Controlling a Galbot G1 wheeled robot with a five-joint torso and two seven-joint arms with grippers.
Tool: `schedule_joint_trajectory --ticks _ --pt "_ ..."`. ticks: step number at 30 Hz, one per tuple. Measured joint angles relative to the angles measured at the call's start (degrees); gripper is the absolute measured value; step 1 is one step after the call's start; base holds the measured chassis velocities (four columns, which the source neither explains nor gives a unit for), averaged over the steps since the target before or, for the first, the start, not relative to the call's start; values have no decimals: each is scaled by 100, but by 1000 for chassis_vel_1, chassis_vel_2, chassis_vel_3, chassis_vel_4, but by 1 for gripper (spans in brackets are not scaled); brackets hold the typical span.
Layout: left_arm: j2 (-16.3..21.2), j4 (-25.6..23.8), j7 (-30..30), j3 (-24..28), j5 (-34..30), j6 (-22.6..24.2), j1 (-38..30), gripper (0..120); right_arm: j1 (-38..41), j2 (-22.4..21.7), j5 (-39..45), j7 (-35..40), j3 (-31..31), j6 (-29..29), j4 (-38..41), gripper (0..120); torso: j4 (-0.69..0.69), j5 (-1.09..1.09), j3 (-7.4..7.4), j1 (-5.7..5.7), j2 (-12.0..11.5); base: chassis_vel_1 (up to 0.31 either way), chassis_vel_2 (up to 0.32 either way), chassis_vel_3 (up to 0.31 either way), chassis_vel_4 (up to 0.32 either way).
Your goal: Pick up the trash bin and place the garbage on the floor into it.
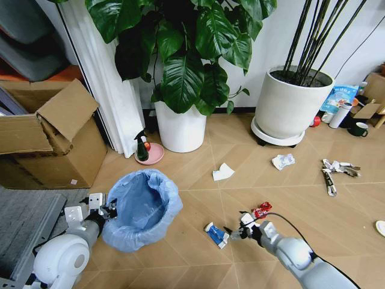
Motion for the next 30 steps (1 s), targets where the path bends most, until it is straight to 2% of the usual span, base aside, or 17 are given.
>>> schedule_joint_trajectory --ticks 6,17,21,26,27,30 --pt "9 -47 0 -9 31 -16 62 0 499 331 78 -122 -524 16 -700 100 0 1 0 0 0 0 0 0 0" --pt "-5 -116 -11 -20 82 -20 140 0 797 1029 454 -96 -726 24 -1676 100 0 1 0 0 0 0 0 0 0" --pt "-6 -139 -12 -27 86 -20 156 0 856 1240 476 -65 -681 24 -1942 94 0 0 0 0 0 0 0 0 0" --pt "-8 -150 -13 -25 96 -20 160 0 842 1348 373 -28 -532 57 -2121 71 -2 -3 -2 -1 1 0 0 0 0" --pt "-8 -150 -13 -25 96 -20 160 0 842 1348 373 -28 -532 57 -2121 71 -2 -3 -2 -1 1 0 0 0 0" --pt "-7 -151 -12 -7 98 -20 161 0 801 1407 289 -19 -416 90 -2180 58 -3 -4 -3 -2 2 0 0 0 0"
